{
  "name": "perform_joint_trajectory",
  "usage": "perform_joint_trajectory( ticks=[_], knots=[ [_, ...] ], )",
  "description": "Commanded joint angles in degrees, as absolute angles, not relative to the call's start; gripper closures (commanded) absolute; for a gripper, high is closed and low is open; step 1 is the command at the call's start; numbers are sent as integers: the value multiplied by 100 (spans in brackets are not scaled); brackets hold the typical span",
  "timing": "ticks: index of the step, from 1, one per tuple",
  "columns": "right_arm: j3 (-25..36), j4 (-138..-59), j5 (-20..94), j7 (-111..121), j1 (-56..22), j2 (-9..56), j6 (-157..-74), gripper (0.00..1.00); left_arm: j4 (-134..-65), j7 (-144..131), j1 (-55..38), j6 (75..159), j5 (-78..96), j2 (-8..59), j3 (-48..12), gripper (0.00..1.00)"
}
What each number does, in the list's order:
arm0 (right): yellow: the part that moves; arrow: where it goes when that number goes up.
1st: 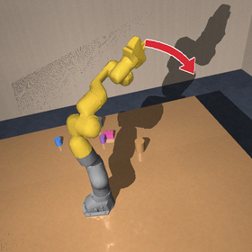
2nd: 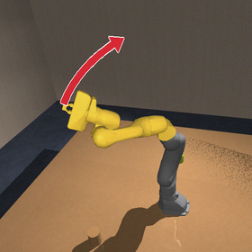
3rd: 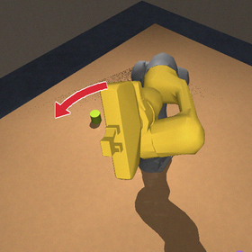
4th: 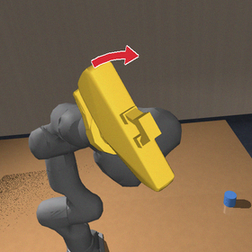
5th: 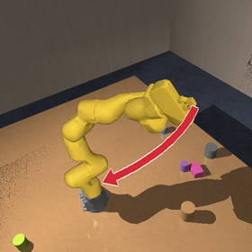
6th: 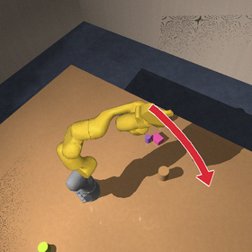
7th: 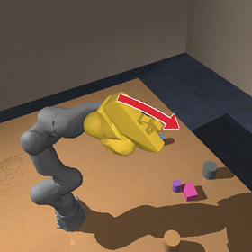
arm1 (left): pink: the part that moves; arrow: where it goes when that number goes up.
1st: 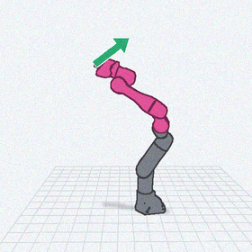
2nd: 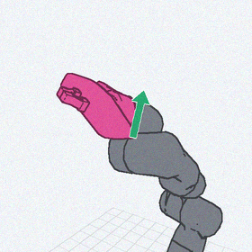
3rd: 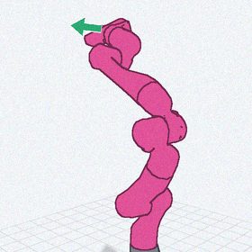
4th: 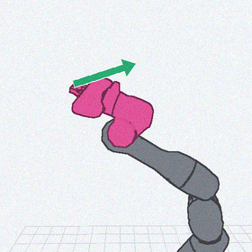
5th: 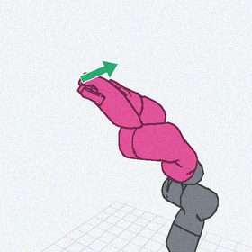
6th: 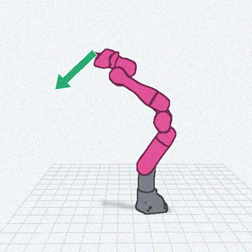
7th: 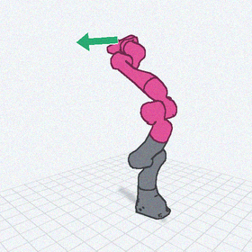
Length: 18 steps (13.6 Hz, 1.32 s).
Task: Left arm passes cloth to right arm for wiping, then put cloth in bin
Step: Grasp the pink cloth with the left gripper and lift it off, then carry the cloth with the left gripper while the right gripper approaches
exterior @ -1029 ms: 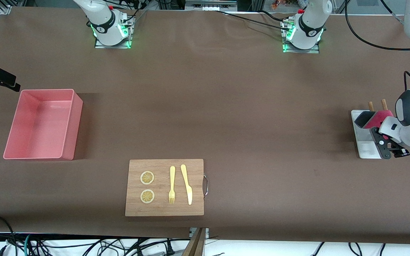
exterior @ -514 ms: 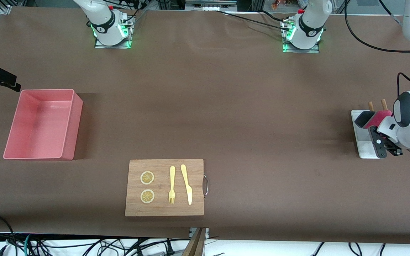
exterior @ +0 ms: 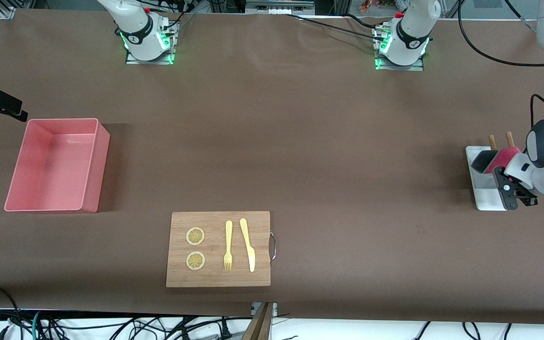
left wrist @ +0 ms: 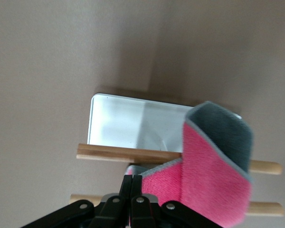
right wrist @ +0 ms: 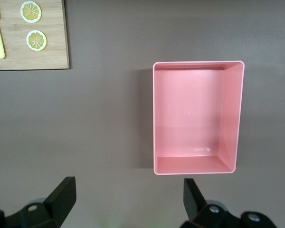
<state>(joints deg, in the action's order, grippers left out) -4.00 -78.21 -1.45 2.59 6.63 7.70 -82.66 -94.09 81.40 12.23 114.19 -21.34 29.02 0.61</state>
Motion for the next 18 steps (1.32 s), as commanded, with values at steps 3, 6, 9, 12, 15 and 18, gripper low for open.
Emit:
perform_joint_trajectory(
  ticks=[3,6,9,12,15,18],
  knots=[
    [-431,-7717,-88,281,694,782,-8218,0,-8451,8156,1213,9480,-1531,2434,-570,100],
    [-422,-7717,-88,273,694,782,-8209,0,-7263,7710,1134,7949,-698,2435,-659,100],
    [-431,-7734,-88,264,694,835,-8218,0,-6996,6806,933,7532,349,2356,-703,100],
    [-422,-7761,-114,272,703,1150,-8218,0,-6987,5508,625,7523,501,2277,-1079,100],
    [-422,-7778,-114,264,695,1415,-8182,0,-6979,4170,519,7532,492,2154,-1572,100],
    [-448,-7770,17,-269,484,1660,-8340,0,-6673,2861,300,7628,527,2179,-2230,100]
  ],
)
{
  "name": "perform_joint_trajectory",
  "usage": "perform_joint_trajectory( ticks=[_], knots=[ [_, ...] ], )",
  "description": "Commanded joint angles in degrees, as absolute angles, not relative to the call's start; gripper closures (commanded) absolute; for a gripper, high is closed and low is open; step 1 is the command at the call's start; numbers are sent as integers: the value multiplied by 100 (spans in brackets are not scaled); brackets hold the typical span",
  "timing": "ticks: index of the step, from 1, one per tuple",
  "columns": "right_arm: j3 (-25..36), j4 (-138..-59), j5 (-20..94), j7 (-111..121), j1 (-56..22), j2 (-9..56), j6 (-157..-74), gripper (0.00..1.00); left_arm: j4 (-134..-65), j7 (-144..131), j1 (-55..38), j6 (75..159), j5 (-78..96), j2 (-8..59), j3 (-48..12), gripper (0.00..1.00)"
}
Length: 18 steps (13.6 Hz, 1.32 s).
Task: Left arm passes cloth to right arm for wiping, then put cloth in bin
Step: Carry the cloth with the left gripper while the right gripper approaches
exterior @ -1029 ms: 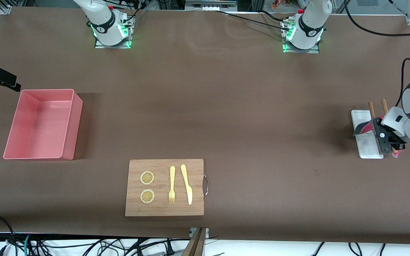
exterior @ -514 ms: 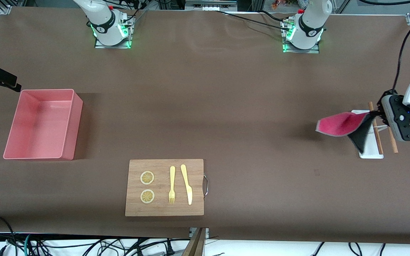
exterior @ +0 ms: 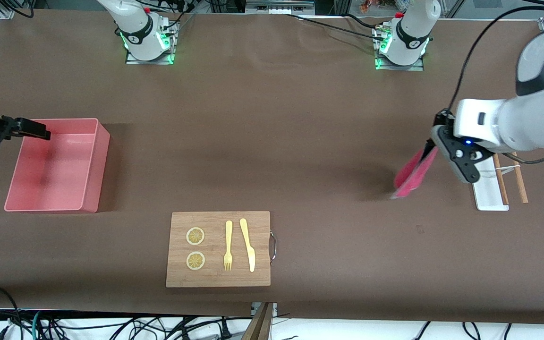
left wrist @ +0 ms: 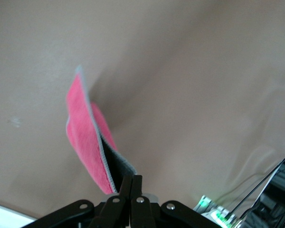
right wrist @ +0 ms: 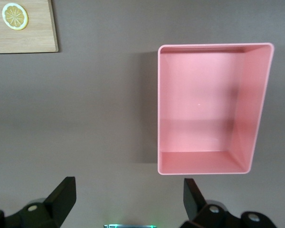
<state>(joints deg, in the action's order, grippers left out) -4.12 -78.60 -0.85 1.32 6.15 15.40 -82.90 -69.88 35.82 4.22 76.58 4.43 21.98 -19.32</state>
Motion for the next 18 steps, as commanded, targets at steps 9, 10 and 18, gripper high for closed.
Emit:
perform_joint_trajectory(
  ticks=[9,10,18],
  knots=[
    [-466,-7770,1264,-3346,-605,2311,-9613,0,-6566,2362,-1274,8973,1257,2549,-2487,100],
    [-466,-7770,1440,-3592,-667,2355,-9754,0,-6565,2495,-1440,9008,1361,2540,-2487,100],
    [-466,-7761,1600,-5473,-1783,2856,-11125,0,-6583,2426,-2082,9298,1433,2549,-2549,100]
  ],
)
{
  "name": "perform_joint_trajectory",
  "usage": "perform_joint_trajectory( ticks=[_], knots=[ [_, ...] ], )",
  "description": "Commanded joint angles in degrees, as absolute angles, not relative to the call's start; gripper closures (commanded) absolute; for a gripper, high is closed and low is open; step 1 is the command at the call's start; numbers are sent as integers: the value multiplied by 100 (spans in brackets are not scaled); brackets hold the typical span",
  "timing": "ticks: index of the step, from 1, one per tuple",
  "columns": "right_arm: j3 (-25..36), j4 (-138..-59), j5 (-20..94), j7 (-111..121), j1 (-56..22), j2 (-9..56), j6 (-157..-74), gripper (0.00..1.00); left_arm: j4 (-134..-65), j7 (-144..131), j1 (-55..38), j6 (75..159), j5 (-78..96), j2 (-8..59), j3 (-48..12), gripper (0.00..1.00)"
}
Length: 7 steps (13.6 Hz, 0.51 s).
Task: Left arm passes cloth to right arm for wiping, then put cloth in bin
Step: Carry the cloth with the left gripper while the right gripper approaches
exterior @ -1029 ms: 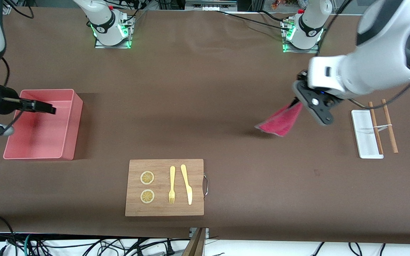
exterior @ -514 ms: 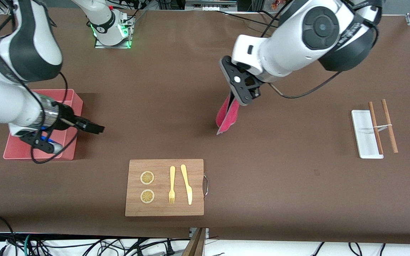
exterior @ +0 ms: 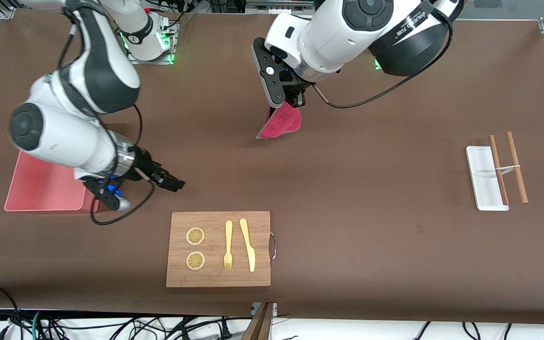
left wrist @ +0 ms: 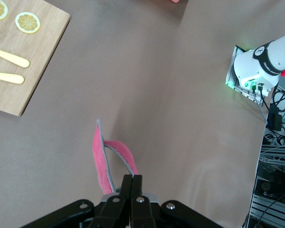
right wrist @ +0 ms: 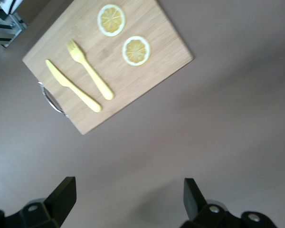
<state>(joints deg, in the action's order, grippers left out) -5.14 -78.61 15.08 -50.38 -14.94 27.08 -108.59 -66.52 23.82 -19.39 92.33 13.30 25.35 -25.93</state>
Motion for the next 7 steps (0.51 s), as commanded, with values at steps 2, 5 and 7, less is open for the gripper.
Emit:
perform_joint_trajectory(
  ticks=[2,5,7],
  knots=[
    [-466,-7761,1600,-5642,-1985,2979,-11285,0,-6583,2408,-2109,9544,1433,2549,-2549,100],
    [-466,-7761,1608,-5886,-2275,3102,-11294,0,-6583,2408,-2101,9554,1450,2549,-2549,100],
    [-466,-7761,1608,-6440,-2443,3138,-11355,0,-6583,2417,-2083,9545,1450,2540,-2558,100]
  ],
)
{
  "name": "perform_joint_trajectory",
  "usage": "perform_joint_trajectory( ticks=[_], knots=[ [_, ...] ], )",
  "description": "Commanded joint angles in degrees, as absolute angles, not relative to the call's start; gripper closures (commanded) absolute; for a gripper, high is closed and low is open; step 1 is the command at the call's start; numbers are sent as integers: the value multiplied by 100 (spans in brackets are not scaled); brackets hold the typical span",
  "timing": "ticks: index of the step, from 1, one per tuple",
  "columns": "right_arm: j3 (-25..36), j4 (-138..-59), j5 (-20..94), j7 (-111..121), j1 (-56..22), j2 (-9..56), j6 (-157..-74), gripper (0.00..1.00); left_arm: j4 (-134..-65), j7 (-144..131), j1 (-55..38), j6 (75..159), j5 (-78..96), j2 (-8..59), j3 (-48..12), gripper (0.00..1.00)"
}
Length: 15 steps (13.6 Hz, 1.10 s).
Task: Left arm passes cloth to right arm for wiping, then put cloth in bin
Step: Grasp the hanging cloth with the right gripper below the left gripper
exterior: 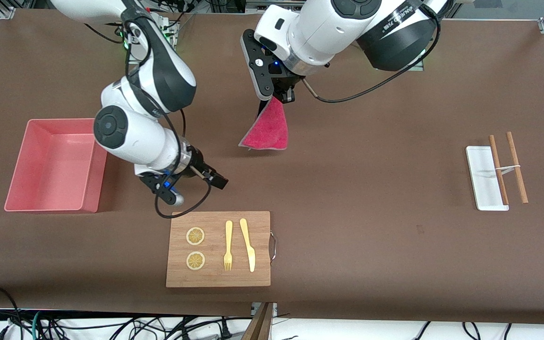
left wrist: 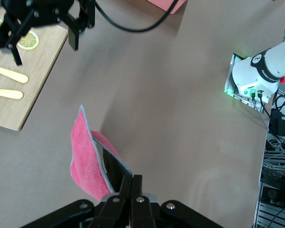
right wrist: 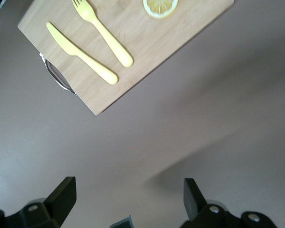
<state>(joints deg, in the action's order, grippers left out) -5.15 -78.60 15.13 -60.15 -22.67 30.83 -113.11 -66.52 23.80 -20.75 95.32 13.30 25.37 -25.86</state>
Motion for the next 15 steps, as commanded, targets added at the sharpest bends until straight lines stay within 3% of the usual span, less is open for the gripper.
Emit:
perform_joint_trajectory(
  ticks=[1,13,14,15],
  knots=[
    [-466,-7769,1617,-6573,-2522,3138,-11347,0,-6583,2408,-2083,9545,1459,2540,-2549,100],
    [-475,-7866,2469,-7348,-3085,3304,-11268,0,-6574,2417,-2039,9527,1459,2505,-2558,100],
    [-475,-7866,2496,-7348,-3085,3305,-11268,2,-6574,2426,-2030,9527,1459,2496,-2558,100],
    [-475,-7866,2496,-7339,-3085,3305,-11268,23,-6574,2426,-2022,9527,1459,2487,-2558,100]
  ],
)
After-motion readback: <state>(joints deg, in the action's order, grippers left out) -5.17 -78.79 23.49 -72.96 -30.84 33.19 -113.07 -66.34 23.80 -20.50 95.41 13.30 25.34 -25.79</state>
